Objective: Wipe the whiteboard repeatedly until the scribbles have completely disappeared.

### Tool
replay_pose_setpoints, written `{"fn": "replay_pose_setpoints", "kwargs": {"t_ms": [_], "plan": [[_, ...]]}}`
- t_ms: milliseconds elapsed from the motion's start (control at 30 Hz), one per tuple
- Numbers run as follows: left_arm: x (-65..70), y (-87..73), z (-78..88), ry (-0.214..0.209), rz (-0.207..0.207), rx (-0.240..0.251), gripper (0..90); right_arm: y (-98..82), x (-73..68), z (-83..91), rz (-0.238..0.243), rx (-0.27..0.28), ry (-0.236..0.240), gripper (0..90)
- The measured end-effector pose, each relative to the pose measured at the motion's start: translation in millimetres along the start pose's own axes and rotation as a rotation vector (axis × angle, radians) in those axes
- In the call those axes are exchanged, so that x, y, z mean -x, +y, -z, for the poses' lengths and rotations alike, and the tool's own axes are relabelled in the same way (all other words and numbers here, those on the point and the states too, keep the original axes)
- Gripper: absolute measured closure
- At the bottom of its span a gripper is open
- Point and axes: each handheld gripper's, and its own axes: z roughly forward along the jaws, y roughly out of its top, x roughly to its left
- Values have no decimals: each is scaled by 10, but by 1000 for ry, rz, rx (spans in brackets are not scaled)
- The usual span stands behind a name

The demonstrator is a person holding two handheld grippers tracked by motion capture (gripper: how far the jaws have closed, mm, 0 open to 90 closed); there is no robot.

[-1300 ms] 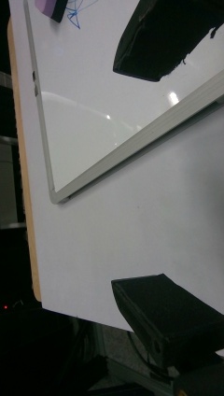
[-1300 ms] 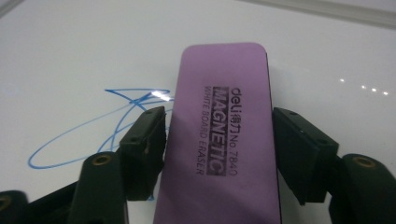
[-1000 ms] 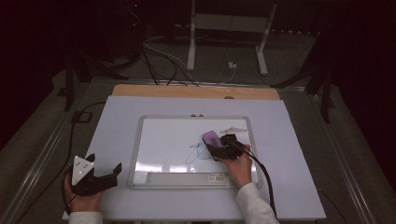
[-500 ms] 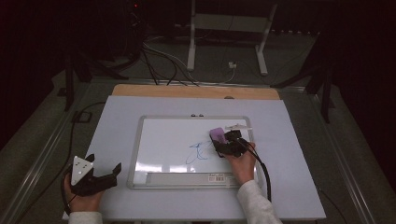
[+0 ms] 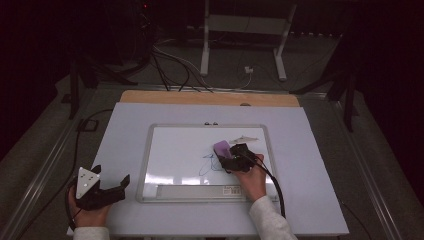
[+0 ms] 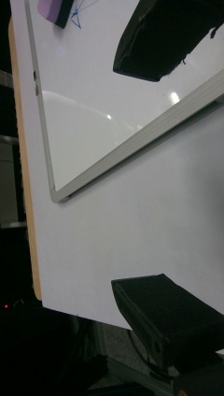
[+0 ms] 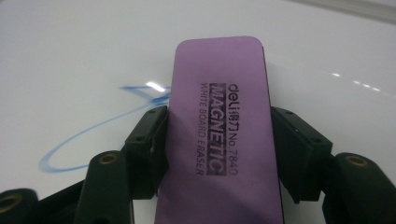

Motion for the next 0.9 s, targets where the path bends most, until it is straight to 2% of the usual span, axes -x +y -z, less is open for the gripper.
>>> {"fn": "replay_pose_setpoints", "kwargs": {"t_ms": [33,67,200,233,267,300,367,400,433,467,533,567,700,767,833,867,900], "plan": [[-2,-1,0,0,0,0,15,5,48,4,-17,0,-20,406],[-4,-1,0,0,1,0,15,12,142,15,-51,-1,-60,406],[1,-2,-9,-1,-1,0,15,15,202,29,-81,-9,-71,406],[4,-1,-12,-1,-1,-1,15,16,175,31,-72,-10,-74,406],[7,0,-13,-2,-2,-2,15,13,136,26,-61,-12,-54,406],[11,1,-13,-2,-2,-2,15,5,30,12,-29,-11,-15,406],[12,2,-8,-2,-2,0,15,3,-24,6,-10,-12,3,406],[9,2,-7,-1,-2,-1,15,0,-73,-1,6,-15,28,406],[5,1,-6,-1,-1,-1,15,-2,-117,-3,25,-15,36,406],[2,-1,-5,0,0,-1,15,0,-144,-1,46,-12,22,407],[-1,-3,-3,0,1,-1,15,11,-109,-3,37,-15,12,407],[-3,-2,0,0,1,0,15,17,-64,-1,25,-13,-16,407],[-5,-5,-5,-2,4,-1,15,39,223,22,-74,-17,-90,407],[-1,-4,-10,-1,1,-2,15,39,233,27,-79,-21,-88,407],[3,-2,-13,-1,-3,-4,15,35,186,27,-63,-20,-85,407],[6,-2,-14,-2,-3,-5,15,26,99,13,-48,-22,-33,407],[7,-1,-15,-2,-4,-6,15,26,99,13,-48,-22,-33,407]]}}
